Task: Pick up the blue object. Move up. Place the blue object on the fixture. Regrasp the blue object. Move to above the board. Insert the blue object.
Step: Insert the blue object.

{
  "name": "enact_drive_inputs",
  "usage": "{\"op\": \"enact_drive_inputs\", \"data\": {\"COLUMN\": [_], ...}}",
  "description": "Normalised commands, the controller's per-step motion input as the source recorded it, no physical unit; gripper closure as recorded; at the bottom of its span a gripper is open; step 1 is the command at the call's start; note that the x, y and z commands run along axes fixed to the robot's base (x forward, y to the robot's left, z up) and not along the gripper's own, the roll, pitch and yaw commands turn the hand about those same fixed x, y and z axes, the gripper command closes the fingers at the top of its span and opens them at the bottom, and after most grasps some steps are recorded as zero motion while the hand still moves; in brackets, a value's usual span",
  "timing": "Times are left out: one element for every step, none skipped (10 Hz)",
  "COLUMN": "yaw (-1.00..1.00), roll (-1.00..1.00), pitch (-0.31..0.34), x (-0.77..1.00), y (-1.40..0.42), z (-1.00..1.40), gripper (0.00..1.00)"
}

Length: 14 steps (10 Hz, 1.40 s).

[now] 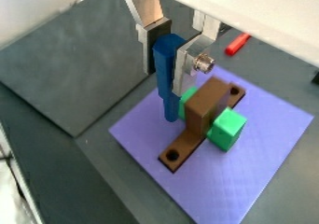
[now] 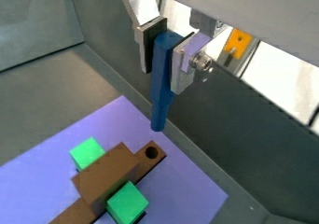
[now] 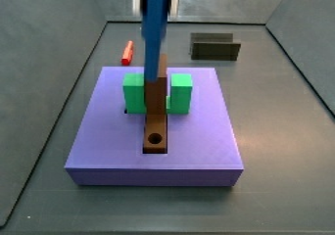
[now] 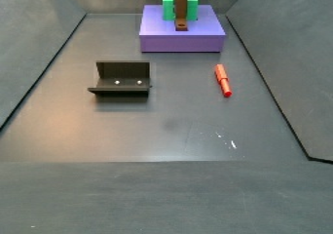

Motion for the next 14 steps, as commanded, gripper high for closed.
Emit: {"op": "enact_drive_inputs", "data": {"yaw": [0.23,0.19,0.21,0.17,0.09,0.07,0.07,0.11,0.27,0.38,0.43,0.42,0.38,0.37], "roll": [0.07,0.1,0.12,0.13,0.06,0.02,0.06,0.07,0.11,0.12,0.15,0.2,0.25,0.28], "pitch": [-0.194,-0.159,-0.183,-0.189,-0.086,-0.057,-0.076,-0.104,-0.146,-0.167,-0.171,-0.14,-0.083,-0.043], "x": [-0.09,-0.16,-0.23,-0.13,-0.05,-0.03,-0.05,-0.03,0.0,0.16,0.25,0.23,0.29,0.35], "y": [-0.03,-0.03,-0.03,-0.05,-0.05,-0.11,-0.1,-0.14,-0.14,-0.18,-0.22,-0.21,-0.17,-0.13], "z": [-0.46,-0.32,-0.4,-0.41,-0.18,-0.17,-0.21,-0.25,-0.29,-0.34,-0.33,-0.25,-0.16,-0.11], "gripper": [1.0,1.0,1.0,1.0,1.0,1.0,1.0,1.0,1.0,1.0,1.0,1.0,1.0,1.0]}}
